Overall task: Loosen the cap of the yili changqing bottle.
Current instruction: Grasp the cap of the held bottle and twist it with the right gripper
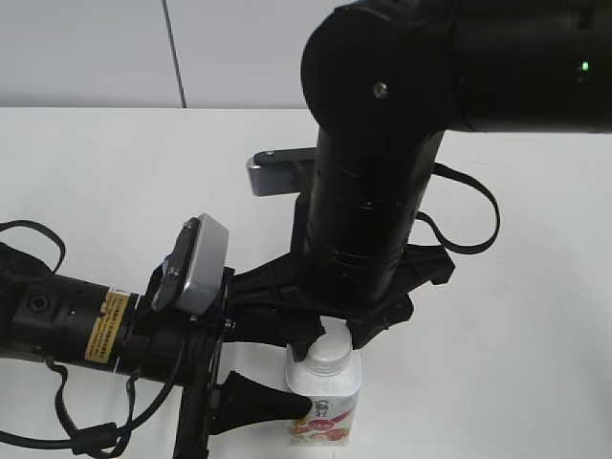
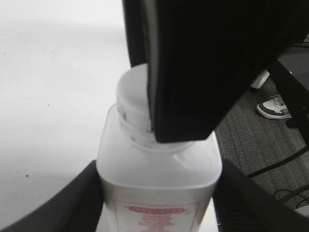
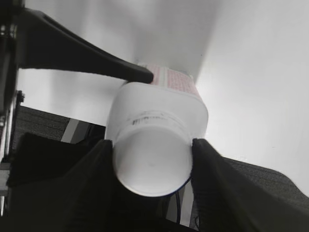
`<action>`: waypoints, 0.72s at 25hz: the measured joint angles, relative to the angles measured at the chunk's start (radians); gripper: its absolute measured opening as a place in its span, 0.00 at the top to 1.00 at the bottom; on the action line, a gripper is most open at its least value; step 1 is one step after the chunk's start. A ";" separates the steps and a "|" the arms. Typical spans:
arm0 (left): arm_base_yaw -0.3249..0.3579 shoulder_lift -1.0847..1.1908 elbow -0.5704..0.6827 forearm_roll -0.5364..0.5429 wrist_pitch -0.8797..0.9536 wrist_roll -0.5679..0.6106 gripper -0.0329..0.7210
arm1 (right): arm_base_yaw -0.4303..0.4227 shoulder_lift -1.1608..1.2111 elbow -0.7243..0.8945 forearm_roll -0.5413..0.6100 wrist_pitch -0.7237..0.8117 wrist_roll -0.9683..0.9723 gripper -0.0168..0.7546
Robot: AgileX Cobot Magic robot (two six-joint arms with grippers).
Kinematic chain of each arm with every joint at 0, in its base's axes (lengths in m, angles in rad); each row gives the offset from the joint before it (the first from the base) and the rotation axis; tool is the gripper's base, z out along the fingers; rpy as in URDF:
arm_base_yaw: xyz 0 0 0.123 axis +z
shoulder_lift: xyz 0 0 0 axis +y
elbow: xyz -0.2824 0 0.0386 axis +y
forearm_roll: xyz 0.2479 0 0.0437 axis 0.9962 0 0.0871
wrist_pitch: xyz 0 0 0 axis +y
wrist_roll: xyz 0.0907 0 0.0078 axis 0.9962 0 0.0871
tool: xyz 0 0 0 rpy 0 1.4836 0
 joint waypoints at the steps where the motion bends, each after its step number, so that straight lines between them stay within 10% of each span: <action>1: 0.000 0.000 0.000 0.000 0.001 0.000 0.39 | 0.000 0.000 0.000 0.000 0.000 0.000 0.48; 9: 0.000 0.000 0.000 0.000 0.001 0.000 0.39 | 0.000 0.000 0.000 0.000 0.002 -0.110 0.48; 18: 0.000 0.000 0.000 0.002 0.001 0.000 0.39 | 0.001 0.000 -0.008 -0.005 0.014 -0.948 0.48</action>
